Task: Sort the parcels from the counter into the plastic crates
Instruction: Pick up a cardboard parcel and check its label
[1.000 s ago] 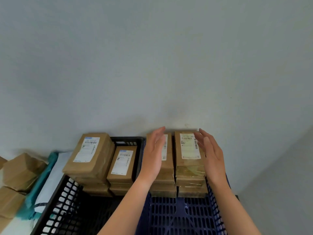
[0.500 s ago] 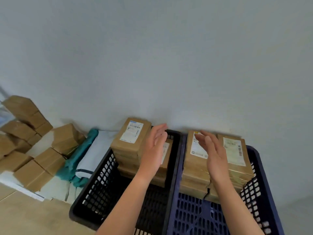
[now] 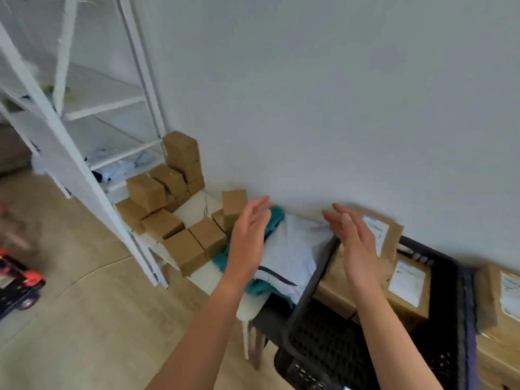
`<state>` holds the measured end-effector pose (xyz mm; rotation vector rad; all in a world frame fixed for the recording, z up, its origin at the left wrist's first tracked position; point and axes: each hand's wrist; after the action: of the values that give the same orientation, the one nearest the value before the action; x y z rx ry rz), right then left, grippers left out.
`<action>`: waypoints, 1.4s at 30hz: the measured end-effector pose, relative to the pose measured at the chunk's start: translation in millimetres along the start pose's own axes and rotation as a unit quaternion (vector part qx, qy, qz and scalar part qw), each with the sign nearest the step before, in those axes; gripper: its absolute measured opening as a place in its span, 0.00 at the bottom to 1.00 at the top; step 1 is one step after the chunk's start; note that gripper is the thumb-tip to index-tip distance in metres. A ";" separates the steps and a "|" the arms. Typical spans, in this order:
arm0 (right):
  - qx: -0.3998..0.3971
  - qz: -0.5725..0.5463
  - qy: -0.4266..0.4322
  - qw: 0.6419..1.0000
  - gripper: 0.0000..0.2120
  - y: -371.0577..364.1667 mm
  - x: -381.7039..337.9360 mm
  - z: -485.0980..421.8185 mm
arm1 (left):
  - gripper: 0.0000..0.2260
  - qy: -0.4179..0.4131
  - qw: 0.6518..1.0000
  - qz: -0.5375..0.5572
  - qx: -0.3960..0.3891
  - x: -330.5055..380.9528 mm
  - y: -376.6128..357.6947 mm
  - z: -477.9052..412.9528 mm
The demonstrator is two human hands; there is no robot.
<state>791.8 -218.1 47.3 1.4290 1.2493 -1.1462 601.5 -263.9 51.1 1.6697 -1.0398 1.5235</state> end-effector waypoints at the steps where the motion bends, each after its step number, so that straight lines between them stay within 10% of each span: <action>1: -0.019 -0.002 0.002 1.000 0.15 -37.5 -2.4 3.9 | 0.12 0.001 1.000 0.002 0.021 -2.1 33.8 -9.4; 31: -0.253 -0.005 -0.002 0.967 0.10 -525.1 51.0 -147.0 | 0.12 0.035 0.970 -0.137 0.199 -36.2 325.4 -302.5; 42: -0.371 0.354 -0.004 0.858 0.49 -668.0 155.4 -165.2 | 0.12 0.133 0.960 -0.145 0.201 -101.0 399.5 -392.1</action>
<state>151.2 32.9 -108.6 1.1018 0.8662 -0.1184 61.0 -102.7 -21.9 1.7241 -0.3376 1.7734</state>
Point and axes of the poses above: each hand's wrist, its own z-axis away from the middle knuckle, its own y-axis out of the back of the hand, x = y × z, and after that the axes turned 6 degrees about x, right-handed
